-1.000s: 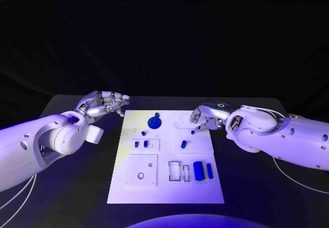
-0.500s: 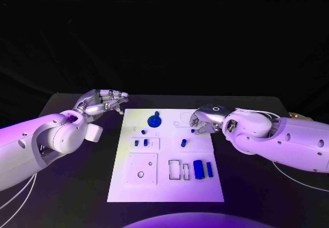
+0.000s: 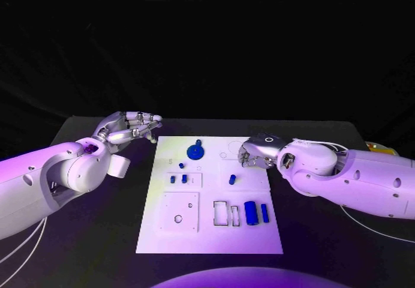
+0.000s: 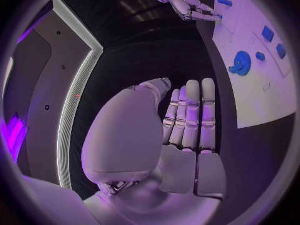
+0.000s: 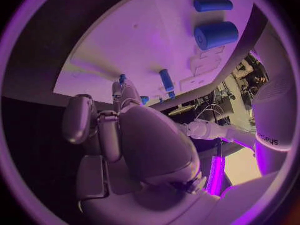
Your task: Assemble the parts on the task board
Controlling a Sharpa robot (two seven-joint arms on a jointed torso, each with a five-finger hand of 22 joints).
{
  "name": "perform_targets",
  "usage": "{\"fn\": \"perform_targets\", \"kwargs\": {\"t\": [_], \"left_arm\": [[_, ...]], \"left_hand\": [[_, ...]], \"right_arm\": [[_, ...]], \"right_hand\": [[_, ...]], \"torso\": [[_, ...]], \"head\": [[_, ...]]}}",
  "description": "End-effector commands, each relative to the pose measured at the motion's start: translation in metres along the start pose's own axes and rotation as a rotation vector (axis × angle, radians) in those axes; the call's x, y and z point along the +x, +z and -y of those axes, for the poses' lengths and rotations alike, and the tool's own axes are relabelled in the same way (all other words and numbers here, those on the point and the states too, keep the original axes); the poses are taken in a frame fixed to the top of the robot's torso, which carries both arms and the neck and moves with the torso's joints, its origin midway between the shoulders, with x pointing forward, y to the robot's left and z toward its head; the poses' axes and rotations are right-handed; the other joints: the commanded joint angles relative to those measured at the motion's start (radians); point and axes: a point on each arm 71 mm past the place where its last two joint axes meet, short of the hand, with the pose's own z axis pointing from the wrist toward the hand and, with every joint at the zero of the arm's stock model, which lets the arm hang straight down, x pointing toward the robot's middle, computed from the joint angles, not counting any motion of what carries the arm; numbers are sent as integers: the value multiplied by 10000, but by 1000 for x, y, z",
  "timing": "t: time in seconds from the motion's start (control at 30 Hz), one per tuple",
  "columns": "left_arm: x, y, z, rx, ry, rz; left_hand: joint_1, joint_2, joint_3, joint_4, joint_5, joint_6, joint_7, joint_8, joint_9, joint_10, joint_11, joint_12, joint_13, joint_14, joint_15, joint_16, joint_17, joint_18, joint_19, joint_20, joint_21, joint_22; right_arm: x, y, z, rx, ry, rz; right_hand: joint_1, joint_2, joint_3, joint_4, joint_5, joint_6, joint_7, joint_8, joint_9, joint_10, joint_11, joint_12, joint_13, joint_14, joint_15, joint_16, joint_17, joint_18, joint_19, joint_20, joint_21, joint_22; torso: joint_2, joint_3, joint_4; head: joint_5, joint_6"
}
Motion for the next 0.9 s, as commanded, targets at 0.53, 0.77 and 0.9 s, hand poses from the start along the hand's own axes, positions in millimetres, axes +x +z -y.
{"fn": "perform_targets", "kwargs": {"t": [0.53, 0.77, 0.9], "left_arm": [[0, 0, -1, -95, -54, -25], [-1, 1, -1, -127, -51, -18], [-1, 1, -2, -146, -49, -9]], "left_hand": [[-174, -55, 2, 15, -34, -161, 74, -112, -33, -68, 89, -89, -55, 82, 41, -96, -29, 135, 98, -14, -133, -72], [-182, -59, -4, 16, -36, -173, 79, -121, -35, -80, 94, -95, -59, 84, 46, -100, -30, 134, 103, -10, -143, -79], [-181, -62, -7, 11, -36, -184, 82, -128, -37, -92, 98, -101, -62, 87, 48, -104, -31, 135, 108, -8, -152, -85]], "right_arm": [[11, 2, 1, 123, -205, -293], [12, 2, 0, 111, -178, -274], [12, 2, 1, 125, -164, -253]], "right_hand": [[-2179, -2749, 4901, -79, 97, 71, 189, -503, -25, 67, 150, -576, 10, 536, 98, 44, 251, -161, -13, 116, -47, 753], [-2541, -3076, 5639, -252, 123, 44, 214, -510, 48, 42, 176, -545, 25, 532, 113, 58, 243, -161, 9, 139, -66, 772], [-2611, -3112, 5768, -299, 126, 46, 216, -503, 69, 54, 176, -538, 28, 534, 114, 65, 252, -161, 13, 141, -72, 776]], "torso": [[-2, 9, -20], [-14, 5, -4], [-9, 2, 4]], "head": [[1, -91], [-7, -96], [-14, -100]]}}
